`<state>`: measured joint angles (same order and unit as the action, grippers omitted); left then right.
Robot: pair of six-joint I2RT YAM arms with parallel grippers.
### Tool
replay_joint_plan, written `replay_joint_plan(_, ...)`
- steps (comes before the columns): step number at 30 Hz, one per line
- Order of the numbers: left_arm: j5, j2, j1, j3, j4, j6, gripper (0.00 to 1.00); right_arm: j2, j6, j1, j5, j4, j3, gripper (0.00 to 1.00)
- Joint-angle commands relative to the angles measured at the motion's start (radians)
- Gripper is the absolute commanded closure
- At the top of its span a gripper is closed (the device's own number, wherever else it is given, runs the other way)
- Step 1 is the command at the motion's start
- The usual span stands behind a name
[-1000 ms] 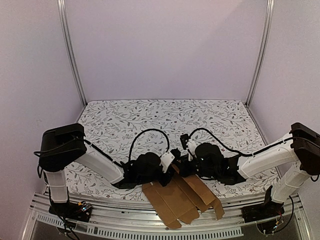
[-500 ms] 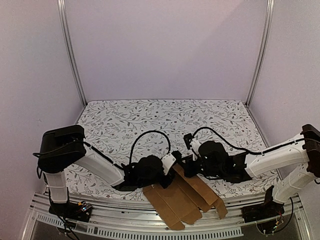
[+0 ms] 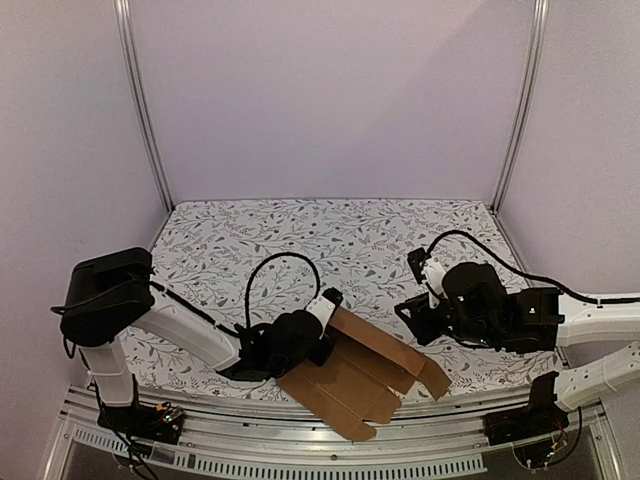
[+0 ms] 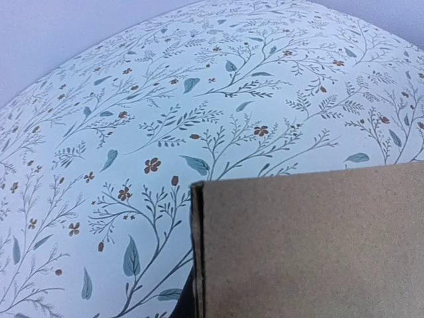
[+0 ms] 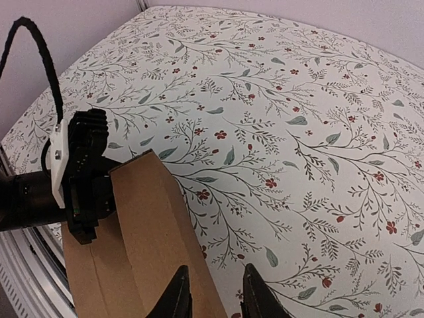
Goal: Fold the paper box
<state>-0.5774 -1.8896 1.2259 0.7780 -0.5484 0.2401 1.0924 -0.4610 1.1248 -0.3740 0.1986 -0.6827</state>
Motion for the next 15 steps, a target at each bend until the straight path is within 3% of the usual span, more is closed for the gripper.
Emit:
replay_joint_plan(1,-0.175,0.044,-0.009,0.03,0.198,0.091,1.0,-0.045,0.068,-0.002,-0.07,0.239,-0.061,0.71)
replay_joint_plan(5,-0.228,0.069,-0.034,0.043,0.358,0.252,1.0,-0.047,0.08,-0.007,-0.059,0.334,-0.102,0.7)
replay_joint_plan(11,-0.254,0.108,-0.037,0.044,0.535,0.514,1.0,-0.003,0.042,-0.011,-0.036,0.347,-0.126,0.85)
replay_joint_plan(15,-0.268,0.101,-0.019,0.061,0.625,0.639,1.0,0.066,0.019,-0.015,0.001,0.297,-0.134,1.0)
